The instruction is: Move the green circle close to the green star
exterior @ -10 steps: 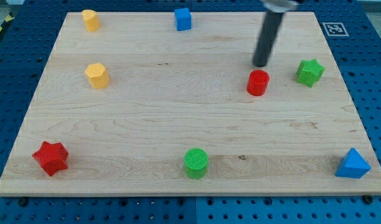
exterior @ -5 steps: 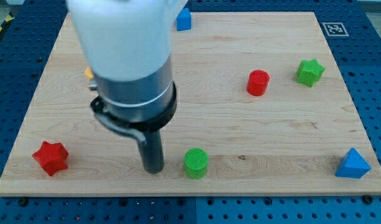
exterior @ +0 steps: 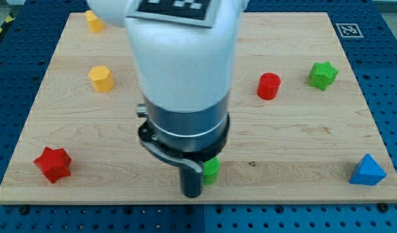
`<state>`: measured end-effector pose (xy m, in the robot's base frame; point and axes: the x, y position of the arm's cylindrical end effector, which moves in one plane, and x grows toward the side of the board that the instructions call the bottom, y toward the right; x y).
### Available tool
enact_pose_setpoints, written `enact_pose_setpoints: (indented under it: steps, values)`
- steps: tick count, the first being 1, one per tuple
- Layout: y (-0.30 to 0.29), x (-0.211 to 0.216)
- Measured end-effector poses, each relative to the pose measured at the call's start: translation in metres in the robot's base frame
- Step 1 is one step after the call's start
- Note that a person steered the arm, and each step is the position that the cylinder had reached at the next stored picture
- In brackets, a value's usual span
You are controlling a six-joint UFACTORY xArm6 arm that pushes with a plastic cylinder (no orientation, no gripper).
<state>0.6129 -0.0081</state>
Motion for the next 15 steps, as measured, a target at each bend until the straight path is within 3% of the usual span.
enact_pose_setpoints:
  steps: [3, 6, 15]
  values:
    - [-0.021, -0.005]
    - [0.002, -0.025]
    - [0.148, -0.089]
